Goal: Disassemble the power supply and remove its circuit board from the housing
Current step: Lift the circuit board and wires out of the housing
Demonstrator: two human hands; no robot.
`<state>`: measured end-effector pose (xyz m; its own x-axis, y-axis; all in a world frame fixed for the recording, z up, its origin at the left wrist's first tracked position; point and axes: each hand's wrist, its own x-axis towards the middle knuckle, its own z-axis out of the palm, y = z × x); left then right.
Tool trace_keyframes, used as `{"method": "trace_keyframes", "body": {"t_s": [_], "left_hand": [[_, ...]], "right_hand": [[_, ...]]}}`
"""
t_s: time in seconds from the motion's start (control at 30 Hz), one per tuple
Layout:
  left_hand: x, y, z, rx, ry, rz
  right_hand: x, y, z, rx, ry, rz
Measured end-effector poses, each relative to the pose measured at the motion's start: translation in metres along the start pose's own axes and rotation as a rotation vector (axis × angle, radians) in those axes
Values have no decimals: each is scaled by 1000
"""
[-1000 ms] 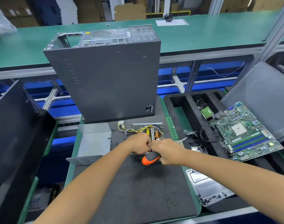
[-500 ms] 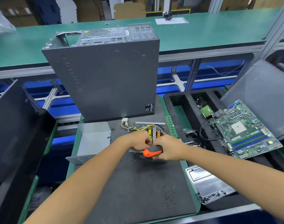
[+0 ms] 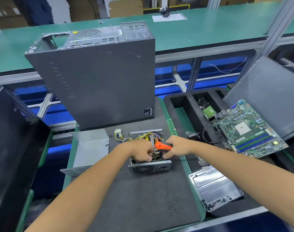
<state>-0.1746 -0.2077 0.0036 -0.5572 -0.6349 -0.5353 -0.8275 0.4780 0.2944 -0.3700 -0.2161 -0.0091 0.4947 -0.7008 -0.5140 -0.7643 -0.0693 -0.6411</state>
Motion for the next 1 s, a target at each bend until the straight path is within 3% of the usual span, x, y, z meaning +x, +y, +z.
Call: {"method": "trace_keyframes", "body": {"t_s": [0.2, 0.5, 0.73, 0.9, 1.0], "left_hand": [[-1, -3, 6, 16, 68, 1], [4, 1, 4, 115, 47, -46], [0, 5, 15, 68, 144, -83], [-6, 7, 19, -78, 150, -75], [-10, 6, 18, -129, 161, -38]], "right_hand": [[7, -2, 0, 169, -44, -23], [15, 1, -5, 172, -162, -23], [16, -3, -4, 114, -257, -61], [10, -7, 2, -38, -158, -142], [4, -14, 15, -367, 91, -306]]}}
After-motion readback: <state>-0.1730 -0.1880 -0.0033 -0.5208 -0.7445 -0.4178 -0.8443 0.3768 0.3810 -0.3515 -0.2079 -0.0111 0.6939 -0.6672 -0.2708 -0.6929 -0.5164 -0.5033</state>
